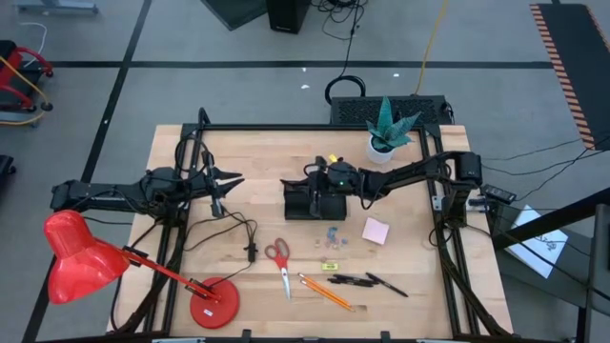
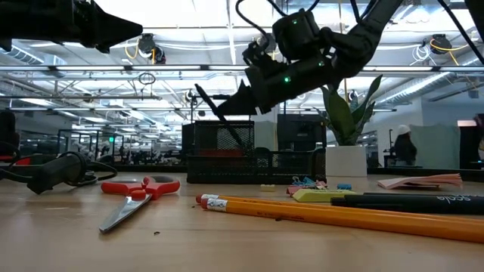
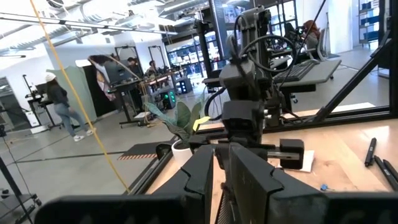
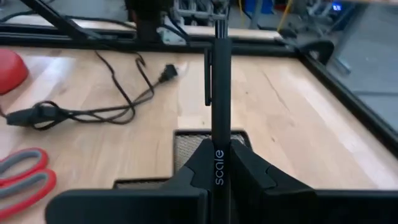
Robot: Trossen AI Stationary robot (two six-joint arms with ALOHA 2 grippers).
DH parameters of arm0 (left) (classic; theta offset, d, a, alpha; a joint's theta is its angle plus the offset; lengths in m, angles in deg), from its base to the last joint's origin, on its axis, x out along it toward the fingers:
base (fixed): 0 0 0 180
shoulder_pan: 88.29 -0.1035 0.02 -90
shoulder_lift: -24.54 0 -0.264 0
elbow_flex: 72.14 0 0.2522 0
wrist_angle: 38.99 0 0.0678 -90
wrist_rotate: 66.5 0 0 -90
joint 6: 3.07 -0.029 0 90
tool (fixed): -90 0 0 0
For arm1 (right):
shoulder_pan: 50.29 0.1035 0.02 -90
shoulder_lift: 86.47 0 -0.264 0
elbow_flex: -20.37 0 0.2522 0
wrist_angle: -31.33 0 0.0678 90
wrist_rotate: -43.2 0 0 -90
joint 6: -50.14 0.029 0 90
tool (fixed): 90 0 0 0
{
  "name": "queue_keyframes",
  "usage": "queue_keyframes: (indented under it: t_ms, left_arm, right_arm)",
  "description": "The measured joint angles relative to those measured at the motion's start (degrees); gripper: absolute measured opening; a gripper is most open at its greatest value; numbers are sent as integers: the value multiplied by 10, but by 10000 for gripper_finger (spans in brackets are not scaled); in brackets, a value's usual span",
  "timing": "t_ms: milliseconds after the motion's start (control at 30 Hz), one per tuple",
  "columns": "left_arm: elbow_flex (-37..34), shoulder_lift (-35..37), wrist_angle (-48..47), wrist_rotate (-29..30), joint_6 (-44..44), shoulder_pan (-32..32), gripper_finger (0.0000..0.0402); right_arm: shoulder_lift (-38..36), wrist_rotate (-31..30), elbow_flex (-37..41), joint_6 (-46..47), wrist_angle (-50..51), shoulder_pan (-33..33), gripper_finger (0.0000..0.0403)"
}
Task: Pick and place office supplies into organizer
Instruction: Put the black pen into the black desk organizer
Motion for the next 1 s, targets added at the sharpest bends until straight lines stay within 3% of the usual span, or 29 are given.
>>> queue_keyframes:
  t_ms: [800, 1000]
  left_arm:
    - [0, 0, 0, 0, -1, 0, 63]
    - [0, 0, 1, 0, -1, 0, 63]
  right_arm:
    - [0, -28, 0, 45, 41, 1, 24]
    - [0, -14, 0, 61, 2, 1, 24]
